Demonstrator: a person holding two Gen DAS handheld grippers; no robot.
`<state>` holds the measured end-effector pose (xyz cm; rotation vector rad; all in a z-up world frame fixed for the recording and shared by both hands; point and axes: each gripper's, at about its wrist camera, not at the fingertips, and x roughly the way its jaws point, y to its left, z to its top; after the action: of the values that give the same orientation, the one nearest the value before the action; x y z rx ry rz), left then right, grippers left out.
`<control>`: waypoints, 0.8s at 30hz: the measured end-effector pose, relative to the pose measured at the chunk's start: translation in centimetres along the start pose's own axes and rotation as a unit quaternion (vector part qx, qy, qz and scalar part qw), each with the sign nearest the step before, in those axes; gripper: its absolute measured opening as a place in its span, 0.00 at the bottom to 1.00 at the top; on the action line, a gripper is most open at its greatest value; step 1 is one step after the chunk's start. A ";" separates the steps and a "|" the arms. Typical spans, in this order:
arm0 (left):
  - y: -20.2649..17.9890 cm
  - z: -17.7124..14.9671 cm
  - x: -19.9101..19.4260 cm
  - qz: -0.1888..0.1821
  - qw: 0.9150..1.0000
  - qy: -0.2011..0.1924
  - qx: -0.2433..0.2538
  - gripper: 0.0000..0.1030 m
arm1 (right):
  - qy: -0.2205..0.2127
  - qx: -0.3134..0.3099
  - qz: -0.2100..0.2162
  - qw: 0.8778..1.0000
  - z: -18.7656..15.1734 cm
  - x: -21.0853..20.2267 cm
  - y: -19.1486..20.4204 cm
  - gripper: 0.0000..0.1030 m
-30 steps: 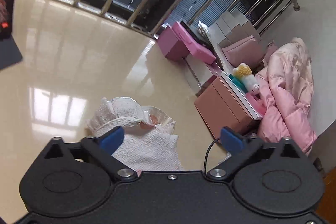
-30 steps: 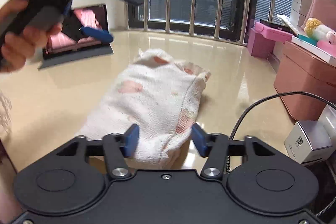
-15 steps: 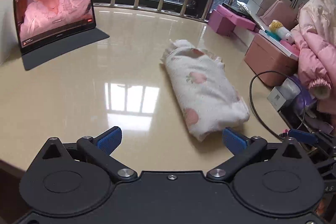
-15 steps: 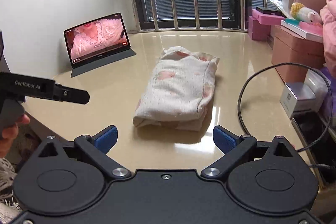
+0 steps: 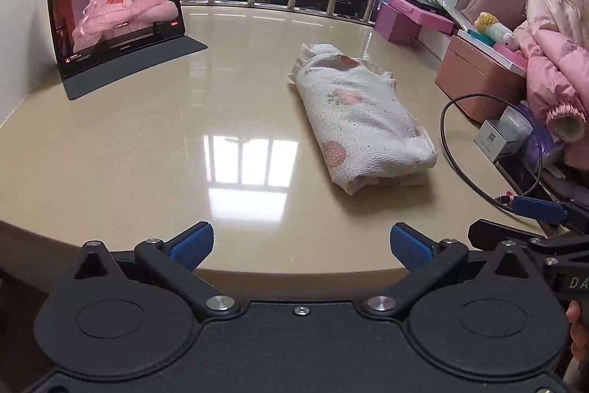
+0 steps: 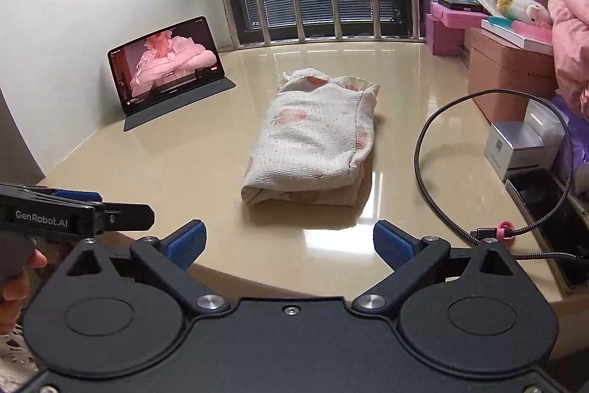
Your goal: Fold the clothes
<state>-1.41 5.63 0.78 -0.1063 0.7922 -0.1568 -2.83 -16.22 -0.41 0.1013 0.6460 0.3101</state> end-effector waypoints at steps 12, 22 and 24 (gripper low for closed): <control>0.7 11.7 12.5 -0.046 0.999 0.008 -0.005 0.99 | -0.022 -0.005 0.005 1.000 8.4 10.7 -4.3 0.93; 0.9 14.4 23.7 -0.072 0.995 0.054 -0.053 0.92 | 0.006 0.018 -0.017 1.000 7.3 19.6 -5.9 0.83; 0.5 14.4 24.5 -0.069 0.995 0.051 -0.044 0.91 | -0.001 0.017 -0.016 1.000 7.0 19.8 -6.0 0.80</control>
<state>25.88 2.25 -6.37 -0.2387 0.8947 -0.2601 17.86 -15.61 -7.38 0.1233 0.6506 0.2688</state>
